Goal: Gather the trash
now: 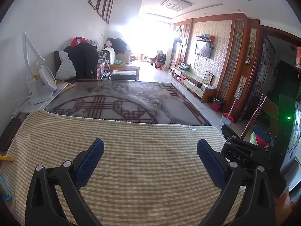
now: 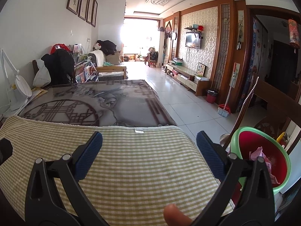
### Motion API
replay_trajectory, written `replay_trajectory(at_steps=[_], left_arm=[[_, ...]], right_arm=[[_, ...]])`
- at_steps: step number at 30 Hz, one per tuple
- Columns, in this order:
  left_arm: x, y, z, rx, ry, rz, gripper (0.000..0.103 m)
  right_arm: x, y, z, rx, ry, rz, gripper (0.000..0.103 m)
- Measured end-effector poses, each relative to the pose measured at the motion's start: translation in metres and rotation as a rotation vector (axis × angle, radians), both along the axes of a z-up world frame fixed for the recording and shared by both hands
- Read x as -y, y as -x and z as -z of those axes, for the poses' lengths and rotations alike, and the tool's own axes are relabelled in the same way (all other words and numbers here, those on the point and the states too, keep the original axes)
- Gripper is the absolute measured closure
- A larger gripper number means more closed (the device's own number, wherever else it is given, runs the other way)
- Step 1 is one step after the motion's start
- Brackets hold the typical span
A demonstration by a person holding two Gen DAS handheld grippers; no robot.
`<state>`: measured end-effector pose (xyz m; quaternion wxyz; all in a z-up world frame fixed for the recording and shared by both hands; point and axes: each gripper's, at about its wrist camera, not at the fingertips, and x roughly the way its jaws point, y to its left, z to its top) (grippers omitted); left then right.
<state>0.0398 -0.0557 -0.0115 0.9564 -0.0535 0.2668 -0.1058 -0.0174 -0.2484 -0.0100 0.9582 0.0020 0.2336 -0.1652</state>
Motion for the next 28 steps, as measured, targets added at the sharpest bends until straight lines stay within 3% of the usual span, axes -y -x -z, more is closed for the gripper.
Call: replay_trajectory(at_steps=[21, 28], left_arm=[[0.002, -0.001, 0.004, -0.017, -0.016, 0.009, 0.008], [-0.01, -0.009, 0.007, -0.056, 0.004, -0.034, 0.008]], right_arm=[[-0.007, -0.009, 0.01, -0.06, 0.006, -0.04, 0.005], [-0.019, -0.047, 0.035, -0.164, 0.0, -0.089, 0.005]])
